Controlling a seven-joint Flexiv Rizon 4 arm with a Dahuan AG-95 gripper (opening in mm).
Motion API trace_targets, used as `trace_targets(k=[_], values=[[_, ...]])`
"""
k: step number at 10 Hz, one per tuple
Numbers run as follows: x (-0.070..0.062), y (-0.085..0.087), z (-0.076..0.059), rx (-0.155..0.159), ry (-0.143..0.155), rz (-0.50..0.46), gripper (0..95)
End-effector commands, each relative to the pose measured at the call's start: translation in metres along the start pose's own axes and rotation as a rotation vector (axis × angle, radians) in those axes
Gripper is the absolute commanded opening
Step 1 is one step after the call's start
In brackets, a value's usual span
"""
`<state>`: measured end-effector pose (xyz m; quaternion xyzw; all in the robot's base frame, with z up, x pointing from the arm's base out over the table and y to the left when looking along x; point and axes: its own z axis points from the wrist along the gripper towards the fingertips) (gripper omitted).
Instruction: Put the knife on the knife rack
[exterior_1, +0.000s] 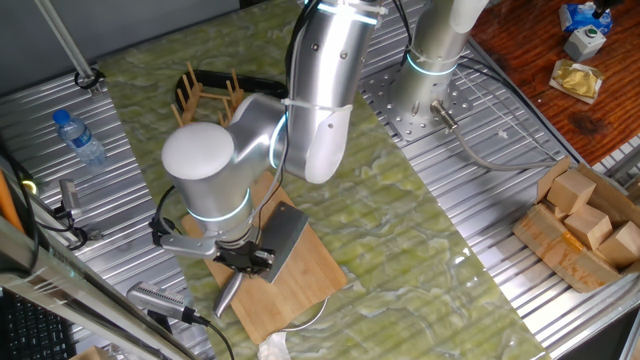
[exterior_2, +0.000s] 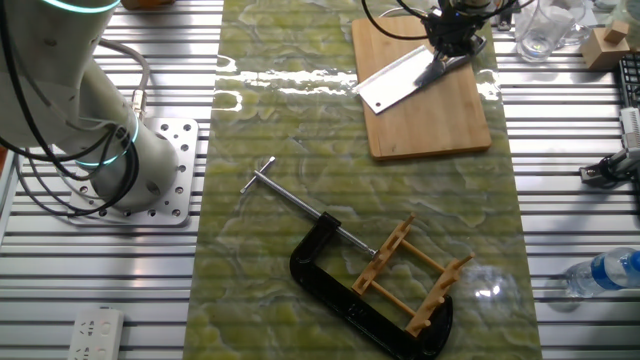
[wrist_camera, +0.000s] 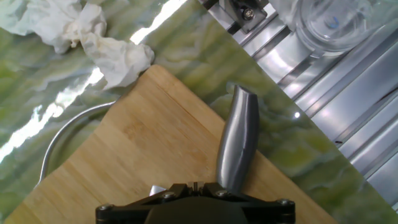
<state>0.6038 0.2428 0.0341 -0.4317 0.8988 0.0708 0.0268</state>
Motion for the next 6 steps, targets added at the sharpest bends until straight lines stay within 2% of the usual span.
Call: trace_targets(k=[1, 5, 6], values=[[-0.001, 0.0, 0.0, -0.003, -0.003, 0.004, 0.0], [-0.013, 0.0, 0.004, 0.001, -0.005, 0.031, 0.0], [-0.013, 0.0, 0.006, 0.002, -0.005, 0.03, 0.0]])
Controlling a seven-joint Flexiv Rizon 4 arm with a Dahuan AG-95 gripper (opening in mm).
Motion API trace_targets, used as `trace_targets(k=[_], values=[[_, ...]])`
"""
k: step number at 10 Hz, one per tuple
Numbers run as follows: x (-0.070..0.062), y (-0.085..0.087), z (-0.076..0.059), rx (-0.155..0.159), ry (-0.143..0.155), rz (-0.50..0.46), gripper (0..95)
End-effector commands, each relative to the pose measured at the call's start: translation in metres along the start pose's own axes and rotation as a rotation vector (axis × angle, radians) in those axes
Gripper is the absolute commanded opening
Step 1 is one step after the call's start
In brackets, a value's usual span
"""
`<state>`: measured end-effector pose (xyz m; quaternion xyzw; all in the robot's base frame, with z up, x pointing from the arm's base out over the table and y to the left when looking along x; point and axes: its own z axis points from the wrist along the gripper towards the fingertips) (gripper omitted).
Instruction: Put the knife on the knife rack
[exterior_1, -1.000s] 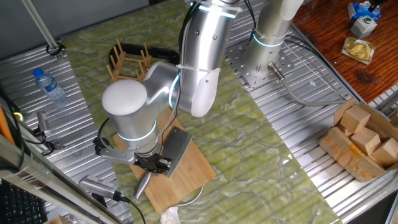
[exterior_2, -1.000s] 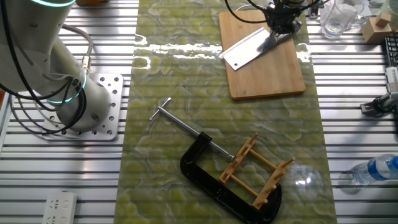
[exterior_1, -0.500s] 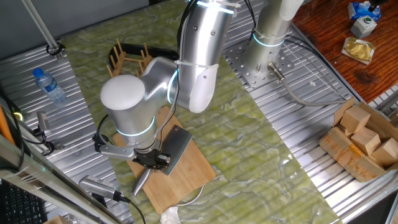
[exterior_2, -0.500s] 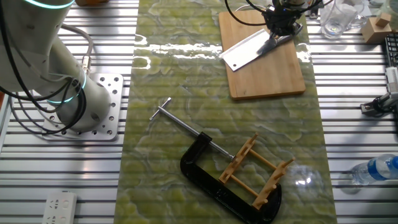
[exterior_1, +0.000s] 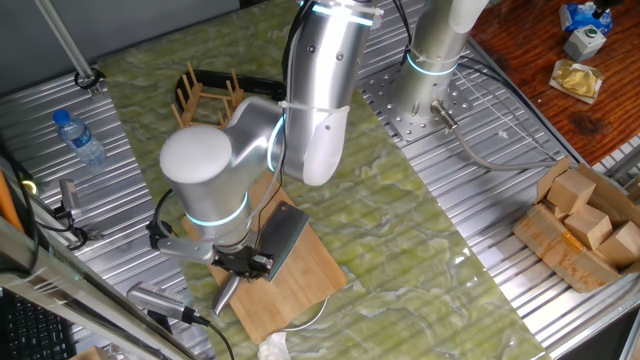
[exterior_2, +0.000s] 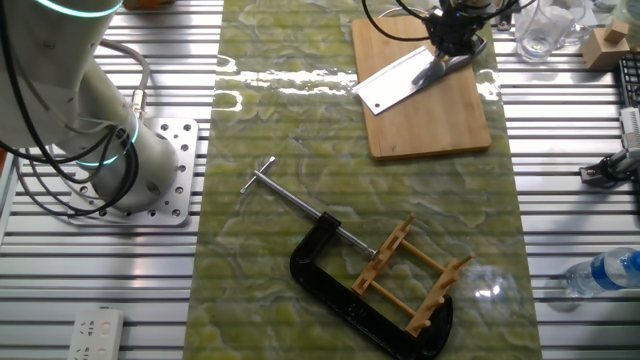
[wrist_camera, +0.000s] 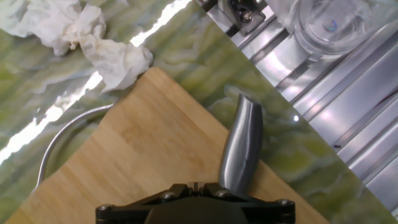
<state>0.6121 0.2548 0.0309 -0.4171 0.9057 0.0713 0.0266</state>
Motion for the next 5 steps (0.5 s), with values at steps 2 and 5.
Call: trace_targets(k=[2, 5], values=[[0.0042, -0.0024, 0.0015, 0.007, 0.002, -0.019, 0.0], [0.0119, -0.0055, 0.0002, 0.01, 0.007, -0.05, 0.0]])
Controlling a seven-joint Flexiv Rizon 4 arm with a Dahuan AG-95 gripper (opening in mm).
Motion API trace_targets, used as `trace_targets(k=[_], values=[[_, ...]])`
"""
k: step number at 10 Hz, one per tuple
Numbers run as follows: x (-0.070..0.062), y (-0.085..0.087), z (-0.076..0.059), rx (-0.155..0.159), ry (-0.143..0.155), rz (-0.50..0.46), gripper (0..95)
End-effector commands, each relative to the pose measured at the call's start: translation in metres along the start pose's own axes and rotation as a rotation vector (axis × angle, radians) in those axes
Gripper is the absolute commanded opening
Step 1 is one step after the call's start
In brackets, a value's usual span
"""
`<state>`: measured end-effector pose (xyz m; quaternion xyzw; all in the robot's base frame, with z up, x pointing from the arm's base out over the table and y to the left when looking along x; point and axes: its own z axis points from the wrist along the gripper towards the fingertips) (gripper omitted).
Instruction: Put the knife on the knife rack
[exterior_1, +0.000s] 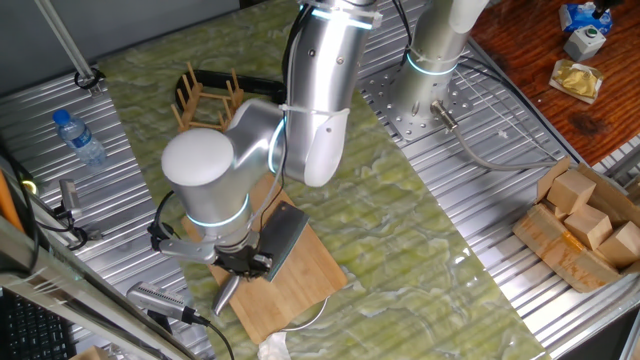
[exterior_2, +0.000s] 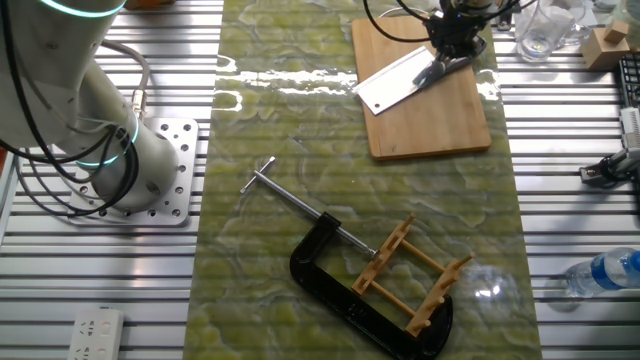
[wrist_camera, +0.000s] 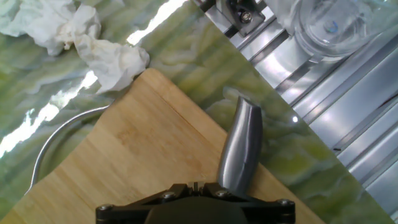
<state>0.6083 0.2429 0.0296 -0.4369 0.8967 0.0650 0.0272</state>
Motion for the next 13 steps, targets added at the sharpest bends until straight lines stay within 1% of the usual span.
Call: trace_targets(k=[1, 4, 6, 8, 13], values=[[0.002, -0.001, 0.0, 0.001, 0.002, -0.013, 0.0], [0.01, -0.001, -0.002, 0.0, 0.003, -0.041, 0.0], [0.018, 0.0, -0.001, 0.0, 0.002, -0.05, 0.0], [0.026, 0.0, -0.003, -0.001, 0.007, -0.065, 0.0], [0.04, 0.002, -0.005, -0.005, 0.008, -0.094, 0.0]])
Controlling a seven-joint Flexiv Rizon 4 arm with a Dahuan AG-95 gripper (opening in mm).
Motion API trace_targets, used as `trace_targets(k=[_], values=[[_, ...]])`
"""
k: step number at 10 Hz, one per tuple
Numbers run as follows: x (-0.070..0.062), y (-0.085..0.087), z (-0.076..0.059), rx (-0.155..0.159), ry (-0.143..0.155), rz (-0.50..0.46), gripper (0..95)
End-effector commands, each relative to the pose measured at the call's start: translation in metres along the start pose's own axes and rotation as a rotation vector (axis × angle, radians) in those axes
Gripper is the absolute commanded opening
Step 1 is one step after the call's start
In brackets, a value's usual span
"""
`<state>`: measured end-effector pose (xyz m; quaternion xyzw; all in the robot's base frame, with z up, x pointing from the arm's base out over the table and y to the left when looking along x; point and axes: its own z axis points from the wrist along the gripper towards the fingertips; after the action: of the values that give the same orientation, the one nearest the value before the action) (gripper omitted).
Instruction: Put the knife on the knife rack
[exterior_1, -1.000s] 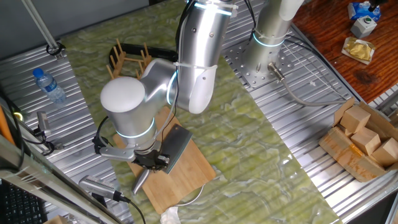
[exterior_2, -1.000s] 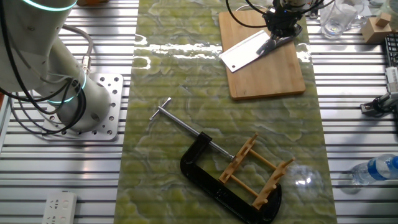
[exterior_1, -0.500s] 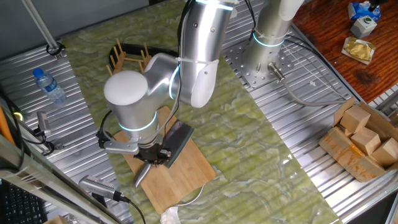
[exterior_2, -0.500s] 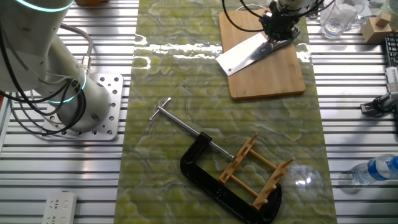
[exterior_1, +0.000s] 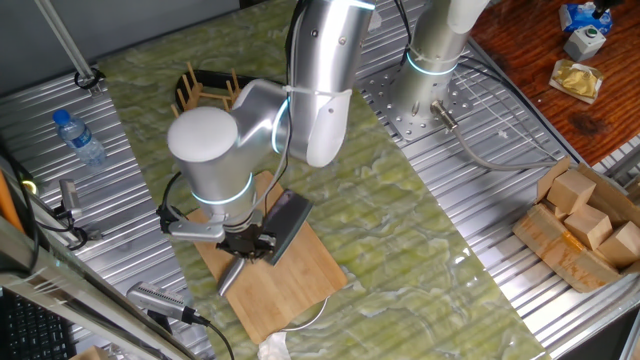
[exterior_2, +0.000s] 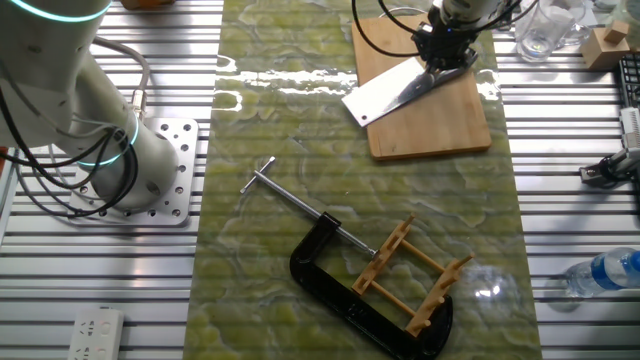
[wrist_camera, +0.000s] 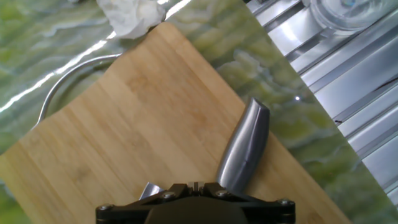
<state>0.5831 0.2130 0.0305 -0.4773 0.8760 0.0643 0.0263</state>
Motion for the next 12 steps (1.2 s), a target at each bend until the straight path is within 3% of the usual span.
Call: trace_targets(k=[1, 12], values=[[0.004, 0.001, -0.001, -0.001, 0.001, -0.011, 0.0], [0.029, 0.011, -0.004, -0.018, 0.004, -0.059, 0.0]])
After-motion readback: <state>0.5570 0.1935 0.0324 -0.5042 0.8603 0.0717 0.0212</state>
